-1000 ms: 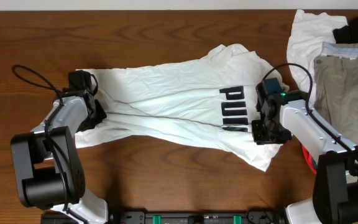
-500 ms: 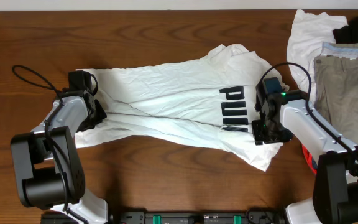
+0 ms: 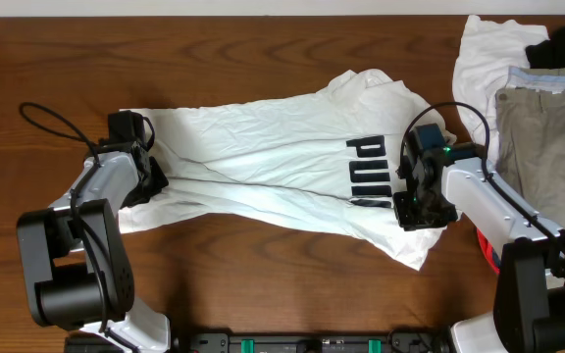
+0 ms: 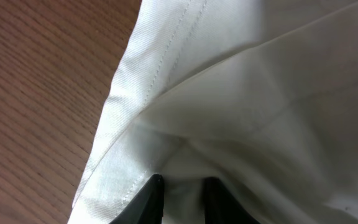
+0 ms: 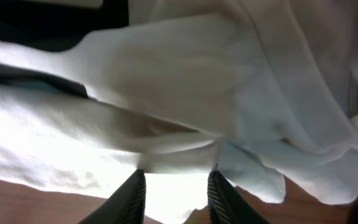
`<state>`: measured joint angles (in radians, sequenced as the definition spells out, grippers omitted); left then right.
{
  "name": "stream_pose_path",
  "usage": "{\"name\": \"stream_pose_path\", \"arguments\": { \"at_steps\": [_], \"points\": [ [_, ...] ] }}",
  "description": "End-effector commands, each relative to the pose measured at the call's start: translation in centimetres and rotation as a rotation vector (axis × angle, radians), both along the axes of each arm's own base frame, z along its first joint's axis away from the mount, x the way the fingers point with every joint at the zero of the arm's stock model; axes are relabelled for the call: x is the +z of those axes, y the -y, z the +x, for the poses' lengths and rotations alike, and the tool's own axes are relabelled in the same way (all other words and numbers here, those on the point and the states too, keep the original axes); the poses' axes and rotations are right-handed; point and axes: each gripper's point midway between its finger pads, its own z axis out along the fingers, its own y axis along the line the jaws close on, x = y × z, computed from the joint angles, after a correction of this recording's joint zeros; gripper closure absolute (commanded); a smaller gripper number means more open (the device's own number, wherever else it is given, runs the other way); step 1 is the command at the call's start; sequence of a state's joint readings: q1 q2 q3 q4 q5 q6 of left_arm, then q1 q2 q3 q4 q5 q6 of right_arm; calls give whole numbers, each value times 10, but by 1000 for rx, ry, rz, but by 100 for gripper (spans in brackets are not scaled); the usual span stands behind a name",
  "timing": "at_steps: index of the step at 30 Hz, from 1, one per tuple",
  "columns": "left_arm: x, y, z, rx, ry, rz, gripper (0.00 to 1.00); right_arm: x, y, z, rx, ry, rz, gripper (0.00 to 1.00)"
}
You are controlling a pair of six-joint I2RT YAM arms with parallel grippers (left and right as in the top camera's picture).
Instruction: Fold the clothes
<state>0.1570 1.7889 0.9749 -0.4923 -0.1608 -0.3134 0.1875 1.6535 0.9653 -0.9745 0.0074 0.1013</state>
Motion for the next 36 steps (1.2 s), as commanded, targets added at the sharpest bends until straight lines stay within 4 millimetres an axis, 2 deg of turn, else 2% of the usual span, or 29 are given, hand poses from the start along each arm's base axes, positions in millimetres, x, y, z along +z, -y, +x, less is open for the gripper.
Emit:
{"name": "stream_pose_path", "arguments": {
  "at_steps": [1, 6, 9, 16, 25, 29, 36],
  "points": [
    [-28, 17, -21, -13, -86, -89, 76, 4, 6, 7, 4, 38, -26, 64],
    [-28, 17, -21, -13, -86, -89, 76, 18, 3, 28, 4, 100, -23, 60],
    [-28, 17, -21, -13, -86, -89, 75, 20, 2, 32, 4, 111, -20, 58],
    [-28, 17, -21, -13, -87, -89, 76, 10, 3, 26, 3, 102, -22, 56],
    [-28, 17, -22, -13, -90, -90, 76, -4, 2, 2, 3, 33, -3, 57],
    [-28, 17, -22, -13, -90, -90, 76, -6, -3, -2, 1, 18, 27, 58],
    [-28, 17, -22, -13, -90, -90, 76, -6, -6, -2, -1, 17, 47, 79]
  ]
}}
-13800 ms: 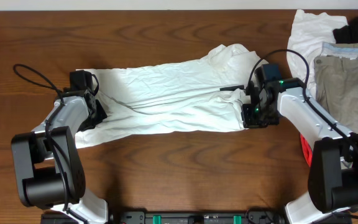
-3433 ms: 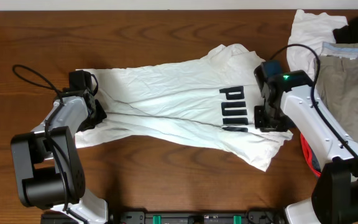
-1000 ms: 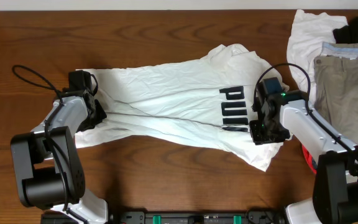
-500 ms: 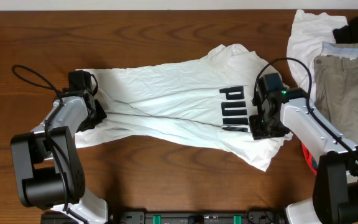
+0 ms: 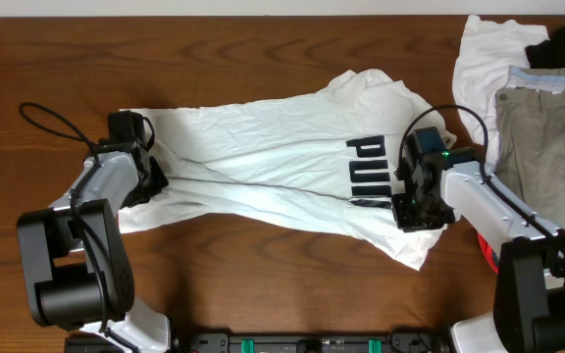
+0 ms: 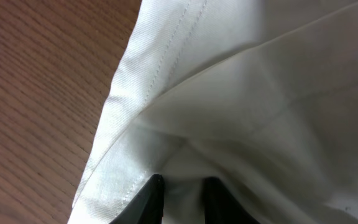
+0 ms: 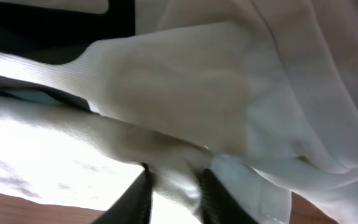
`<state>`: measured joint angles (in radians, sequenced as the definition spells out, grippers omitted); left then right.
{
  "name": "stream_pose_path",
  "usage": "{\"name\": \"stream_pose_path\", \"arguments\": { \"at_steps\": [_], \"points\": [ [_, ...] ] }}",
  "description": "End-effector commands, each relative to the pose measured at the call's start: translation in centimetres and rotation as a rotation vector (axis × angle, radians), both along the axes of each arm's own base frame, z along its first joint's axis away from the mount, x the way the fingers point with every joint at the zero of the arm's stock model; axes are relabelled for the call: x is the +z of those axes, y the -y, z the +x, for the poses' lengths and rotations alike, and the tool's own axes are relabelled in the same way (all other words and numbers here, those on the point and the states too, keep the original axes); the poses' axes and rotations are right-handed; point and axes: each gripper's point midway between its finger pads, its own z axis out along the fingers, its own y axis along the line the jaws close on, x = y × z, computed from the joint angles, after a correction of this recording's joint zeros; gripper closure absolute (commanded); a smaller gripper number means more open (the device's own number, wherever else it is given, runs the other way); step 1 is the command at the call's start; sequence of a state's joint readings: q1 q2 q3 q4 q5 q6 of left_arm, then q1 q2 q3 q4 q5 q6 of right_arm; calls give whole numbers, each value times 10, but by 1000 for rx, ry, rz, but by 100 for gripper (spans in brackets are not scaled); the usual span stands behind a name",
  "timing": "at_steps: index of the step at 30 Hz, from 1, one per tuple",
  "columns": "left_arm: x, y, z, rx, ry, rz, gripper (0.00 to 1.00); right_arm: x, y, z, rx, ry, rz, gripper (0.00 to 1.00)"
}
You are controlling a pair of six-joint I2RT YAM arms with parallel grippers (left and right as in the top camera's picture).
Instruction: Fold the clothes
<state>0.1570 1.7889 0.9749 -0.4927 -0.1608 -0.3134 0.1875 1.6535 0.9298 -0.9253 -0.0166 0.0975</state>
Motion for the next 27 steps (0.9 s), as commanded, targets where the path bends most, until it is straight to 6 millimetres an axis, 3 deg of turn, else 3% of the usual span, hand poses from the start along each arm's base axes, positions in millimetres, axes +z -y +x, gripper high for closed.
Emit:
{"name": "stream_pose_path", "arguments": {
  "at_steps": [1, 4, 9, 12, 16, 23, 27],
  "points": [
    [-28, 17, -22, -13, -90, -90, 76, 2, -2, -1, -2, 7, 20, 82],
    [-28, 17, -22, -13, -90, -90, 76, 2, -2, -1, -2, 7, 20, 99],
    [-28, 17, -22, -13, -90, -90, 76, 4, -2, 0, -32, 5, 17, 99],
    [-28, 17, -22, -13, -90, -91, 76, 16, -4, 8, -66, 34, 20, 99],
    [-28, 19, -21, -15, -87, -104, 76, 63, -5, 38, -92, 170, 28, 99],
    [-28, 19, -21, -15, -88, -104, 76, 178, 6, 89, -140, 522, -8, 99],
    [-28, 19, -21, -15, -89, -104, 76, 203, 5, 101, -118, 596, 0, 99]
  ]
}}
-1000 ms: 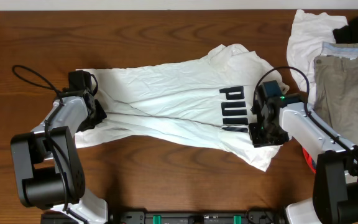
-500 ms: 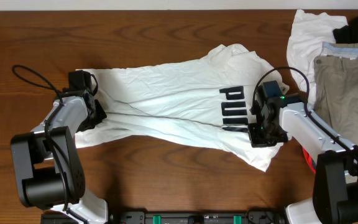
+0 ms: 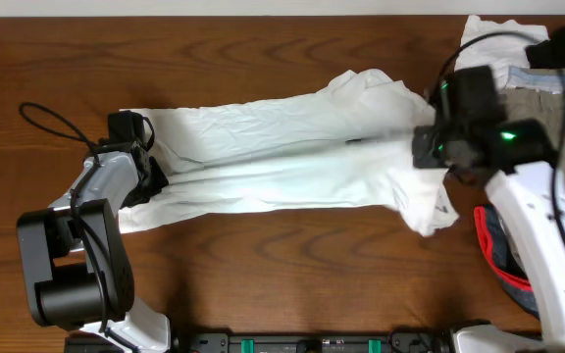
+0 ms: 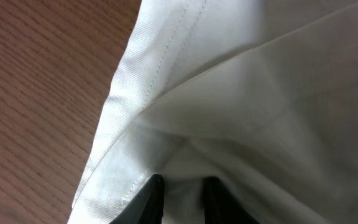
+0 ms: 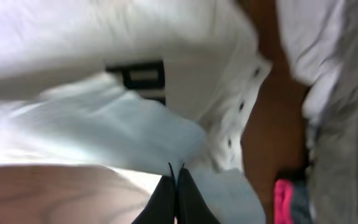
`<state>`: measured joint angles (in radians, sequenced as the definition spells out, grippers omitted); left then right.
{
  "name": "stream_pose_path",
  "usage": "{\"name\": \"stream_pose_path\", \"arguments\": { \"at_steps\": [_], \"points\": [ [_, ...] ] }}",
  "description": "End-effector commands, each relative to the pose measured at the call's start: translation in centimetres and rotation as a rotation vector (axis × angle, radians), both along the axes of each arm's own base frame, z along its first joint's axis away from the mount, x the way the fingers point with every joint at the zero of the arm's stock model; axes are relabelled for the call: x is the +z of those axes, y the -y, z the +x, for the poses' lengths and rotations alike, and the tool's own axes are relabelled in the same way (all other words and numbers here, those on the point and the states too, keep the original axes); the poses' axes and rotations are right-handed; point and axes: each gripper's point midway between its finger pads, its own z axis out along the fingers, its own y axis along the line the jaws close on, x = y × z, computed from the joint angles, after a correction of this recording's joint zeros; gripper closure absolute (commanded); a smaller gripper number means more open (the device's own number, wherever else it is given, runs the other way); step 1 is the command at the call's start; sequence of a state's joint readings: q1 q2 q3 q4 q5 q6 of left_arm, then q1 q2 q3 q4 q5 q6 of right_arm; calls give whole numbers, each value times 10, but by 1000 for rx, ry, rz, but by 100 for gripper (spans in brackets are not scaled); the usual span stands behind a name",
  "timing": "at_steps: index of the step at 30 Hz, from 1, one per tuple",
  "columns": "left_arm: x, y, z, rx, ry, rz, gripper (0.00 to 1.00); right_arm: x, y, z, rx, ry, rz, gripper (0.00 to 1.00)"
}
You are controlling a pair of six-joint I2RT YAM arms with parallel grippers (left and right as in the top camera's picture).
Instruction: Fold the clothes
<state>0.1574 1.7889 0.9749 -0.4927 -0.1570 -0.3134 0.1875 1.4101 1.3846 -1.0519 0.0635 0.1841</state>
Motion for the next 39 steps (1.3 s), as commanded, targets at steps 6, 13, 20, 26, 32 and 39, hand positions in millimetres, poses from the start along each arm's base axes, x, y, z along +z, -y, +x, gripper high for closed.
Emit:
{"name": "stream_pose_path", "arguments": {
  "at_steps": [6, 13, 20, 26, 32, 39],
  "points": [
    [-28, 19, -22, -15, -93, -101, 76, 4, 6, 20, -18, 49, -42, 99],
    [-28, 19, -22, -15, -93, -101, 76, -2, 1, 50, 36, 105, -67, 99],
    [-28, 19, -22, -15, -93, -101, 76, -43, 14, 60, 5, 4, -159, 99],
    [-28, 19, -22, -15, -92, -101, 76, -31, 68, 62, -311, 66, -332, 46],
    [-28, 19, -22, -15, -92, -100, 76, -45, 44, 20, -213, -113, -194, 47],
    [-28, 19, -21, -15, -89, -100, 76, -79, 6, -42, -88, -410, -2, 49]
  ]
}}
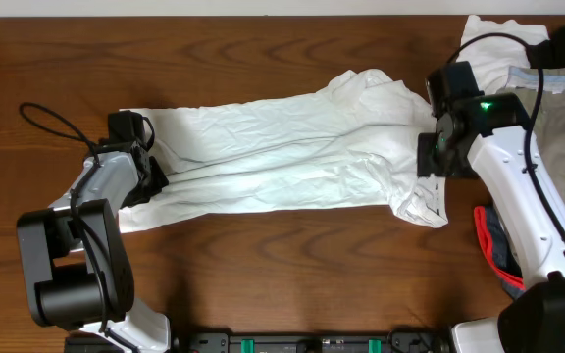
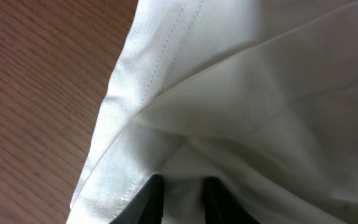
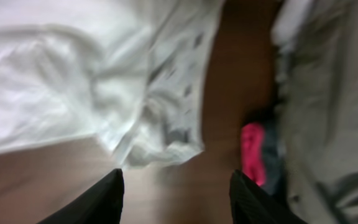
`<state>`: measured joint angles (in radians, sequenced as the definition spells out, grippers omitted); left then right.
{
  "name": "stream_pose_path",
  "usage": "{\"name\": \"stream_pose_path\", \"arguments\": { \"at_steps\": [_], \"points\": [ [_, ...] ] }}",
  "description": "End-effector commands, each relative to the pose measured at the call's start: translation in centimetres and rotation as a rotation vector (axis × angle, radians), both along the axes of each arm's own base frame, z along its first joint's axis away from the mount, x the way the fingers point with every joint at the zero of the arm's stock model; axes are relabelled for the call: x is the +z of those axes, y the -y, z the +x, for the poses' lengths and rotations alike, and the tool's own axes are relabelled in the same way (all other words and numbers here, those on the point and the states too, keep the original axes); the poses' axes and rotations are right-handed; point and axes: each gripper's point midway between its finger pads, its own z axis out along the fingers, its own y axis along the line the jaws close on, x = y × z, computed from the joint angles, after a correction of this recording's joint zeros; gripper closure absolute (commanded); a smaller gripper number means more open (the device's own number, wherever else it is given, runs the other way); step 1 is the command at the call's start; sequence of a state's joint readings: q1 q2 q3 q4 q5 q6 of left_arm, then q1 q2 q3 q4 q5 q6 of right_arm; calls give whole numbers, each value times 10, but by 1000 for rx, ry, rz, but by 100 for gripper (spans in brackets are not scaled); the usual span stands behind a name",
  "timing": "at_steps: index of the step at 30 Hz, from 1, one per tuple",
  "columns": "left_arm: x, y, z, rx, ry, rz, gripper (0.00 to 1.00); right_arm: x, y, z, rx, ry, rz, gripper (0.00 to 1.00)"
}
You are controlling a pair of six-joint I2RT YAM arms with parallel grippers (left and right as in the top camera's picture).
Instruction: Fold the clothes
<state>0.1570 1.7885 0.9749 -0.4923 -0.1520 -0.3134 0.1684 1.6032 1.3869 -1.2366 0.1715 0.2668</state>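
Note:
A white shirt (image 1: 282, 162) lies across the table, folded lengthwise, with its right end crumpled (image 3: 160, 134). My left gripper (image 1: 151, 182) sits at the shirt's left hem. In the left wrist view this gripper (image 2: 182, 194) is shut on a pinch of the white cloth (image 2: 241, 93). My right gripper (image 1: 437, 157) hovers over the shirt's right end. Seen from the right wrist, it (image 3: 179, 199) stands wide open with nothing between its fingers and bare wood below.
A pile of clothes fills the right edge: khaki trousers (image 1: 557, 127), a white garment (image 1: 488, 49), a black piece and a red-and-dark item (image 1: 488, 245), which shows pink (image 3: 253, 152) in the right wrist view. A black cable (image 1: 47, 123) loops at the left.
My right gripper was shut on the shirt's edge and raised at the far right. It is now open and lower, and the cloth lies crumpled at the right end. The left gripper has not moved.
My right gripper stood open around the shirt's near edge by the black print, then shut on it. Then it held that edge over the far side, with the near half folded over and the print hidden. Now it has let go. The left gripper held the hem throughout.

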Motion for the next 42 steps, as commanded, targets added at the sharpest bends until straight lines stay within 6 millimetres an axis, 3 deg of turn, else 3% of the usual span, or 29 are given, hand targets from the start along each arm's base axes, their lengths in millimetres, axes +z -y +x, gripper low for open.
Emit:
{"name": "stream_pose_path", "arguments": {
  "at_steps": [1, 5, 10, 24, 29, 32, 34, 42],
  "points": [
    [-28, 18, -22, -14, -90, -96, 76, -13, -27, -19, 19, -75, 166, 50],
    [-28, 18, -22, -14, -93, -96, 76, -39, -28, -33, 17, -127, 180, 57],
    [-28, 18, -22, -14, -93, -96, 75, -64, -43, -41, 29, -144, 257, 55],
    [-28, 18, -22, -13, -93, -96, 76, -107, -40, -43, 36, -92, 244, 58],
    [-28, 18, -22, -13, -93, -96, 76, -114, -40, -41, 38, -72, 246, 67],
    [-28, 18, -22, -13, -93, -96, 76, -115, -38, -38, 34, -56, 230, 88],
    [-28, 18, -22, -14, -93, -96, 76, -115, -32, -36, 15, -49, 201, 94],
    [-28, 18, -22, -14, -93, -96, 76, -110, -11, -31, -28, -17, 84, 99]
  ]
}}
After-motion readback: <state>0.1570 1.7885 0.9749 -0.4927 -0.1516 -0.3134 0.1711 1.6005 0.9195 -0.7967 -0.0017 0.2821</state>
